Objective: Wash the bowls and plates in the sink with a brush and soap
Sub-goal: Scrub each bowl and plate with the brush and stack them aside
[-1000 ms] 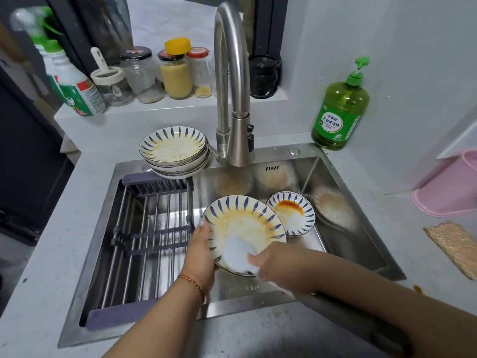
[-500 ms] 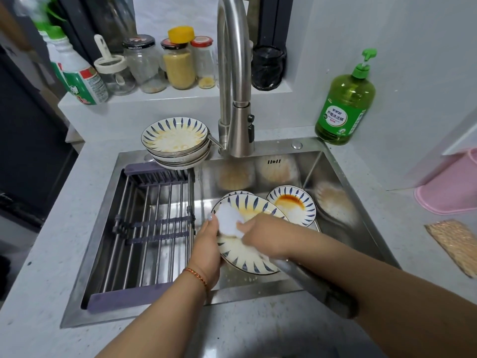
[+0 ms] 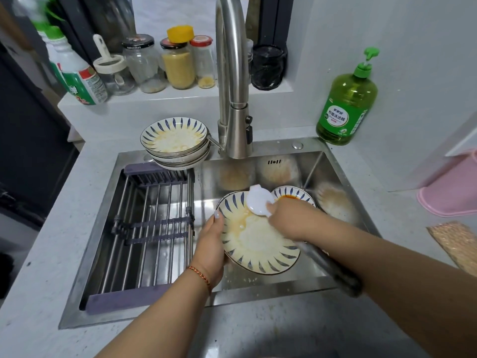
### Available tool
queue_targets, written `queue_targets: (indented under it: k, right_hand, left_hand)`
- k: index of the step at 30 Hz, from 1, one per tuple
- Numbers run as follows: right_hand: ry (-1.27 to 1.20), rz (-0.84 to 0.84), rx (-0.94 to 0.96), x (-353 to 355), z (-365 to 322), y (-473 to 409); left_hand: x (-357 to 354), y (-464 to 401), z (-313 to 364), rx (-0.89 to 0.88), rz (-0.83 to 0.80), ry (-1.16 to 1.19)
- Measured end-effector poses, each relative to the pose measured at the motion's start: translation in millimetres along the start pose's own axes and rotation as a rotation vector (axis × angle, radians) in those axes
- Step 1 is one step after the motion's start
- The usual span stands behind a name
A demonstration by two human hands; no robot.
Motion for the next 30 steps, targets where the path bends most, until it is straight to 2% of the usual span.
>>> queue_targets:
  k: [2, 5, 9, 11, 14, 18, 21, 24, 26, 29, 30]
  right_hand:
    - [-0.151, 0.067, 0.016, -2, -18, -2]
    - [-0.231, 0.087, 0.114, -10, -37, 2]
    - [-0.194, 0.180, -0.054, -11, -13, -11]
    - [-0.222, 0.150, -0.073, -10, -11, -10]
    - [-0.315, 0.089, 0.015, -7, -24, -6]
    - [-0.348, -0.067, 0.097, -1, -39, 10]
    - [-0.270, -0.192, 0.206, 1, -40, 32]
    - [0.061, -0.283, 0.316, -5, -37, 49]
    - [0.137, -0.336, 0.215, -11, -19, 45]
    - [0.183, -0.268, 0.155, -12, 4, 30]
    - [0.161, -0.228, 0.074, -13, 10, 24]
  left_hand:
    - [-3, -1, 0, 0.025, -0.016, 0.012]
    - [1, -4, 2, 0.054, -0.008, 0.057]
    - [7, -5, 5, 0.026, -0.020, 0.108]
    - [7, -6, 5, 0.016, -0.030, 0.090]
    - [5, -6, 7, 0.020, -0.050, 0.066]
    - [5, -10, 7, 0.033, -0.017, 0.068]
    - [10, -13, 8, 0.009, 0.040, 0.060]
    - [16, -14, 17, -0.037, 0.071, 0.063]
    - [20, -16, 21, -0.056, 0.076, 0.053]
    - [21, -16, 23, -0.067, 0.090, 0.021]
    - [19, -16, 22, -0.063, 0.081, 0.008]
Point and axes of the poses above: each hand's wrist, its own y-axis away from the middle knuckle, its own x-axis out of the back of the hand, z = x × y, the point moved 2 cm from there along -y, towards the middle knuckle, and after that the axes turned 3 degrees about y, right-handed, at the moved point
